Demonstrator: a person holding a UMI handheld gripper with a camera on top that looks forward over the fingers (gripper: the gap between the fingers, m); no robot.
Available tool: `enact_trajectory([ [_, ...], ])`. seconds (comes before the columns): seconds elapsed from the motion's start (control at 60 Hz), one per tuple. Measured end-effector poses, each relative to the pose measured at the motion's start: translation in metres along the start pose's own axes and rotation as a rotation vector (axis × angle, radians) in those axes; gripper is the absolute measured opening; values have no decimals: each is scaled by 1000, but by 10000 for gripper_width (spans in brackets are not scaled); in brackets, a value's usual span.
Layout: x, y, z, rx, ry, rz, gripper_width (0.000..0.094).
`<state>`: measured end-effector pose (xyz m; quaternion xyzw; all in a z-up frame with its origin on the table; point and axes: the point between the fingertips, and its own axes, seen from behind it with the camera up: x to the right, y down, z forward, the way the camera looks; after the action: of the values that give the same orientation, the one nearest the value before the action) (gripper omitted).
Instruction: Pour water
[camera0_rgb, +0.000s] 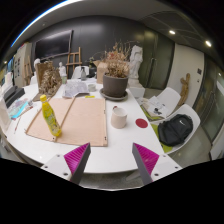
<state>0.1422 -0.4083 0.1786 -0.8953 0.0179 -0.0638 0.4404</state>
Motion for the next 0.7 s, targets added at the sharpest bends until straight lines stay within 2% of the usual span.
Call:
enact_trajectory([
  [0.117, -21, 5, 1, -6, -29, -6, 861],
  [0.333, -111, 21, 6, -10, -116, -19, 859],
  [0.533, -217, 12, 41, 51, -204, -28, 865],
  [0.7, -276, -17, 90, 153, -221, -15, 864],
])
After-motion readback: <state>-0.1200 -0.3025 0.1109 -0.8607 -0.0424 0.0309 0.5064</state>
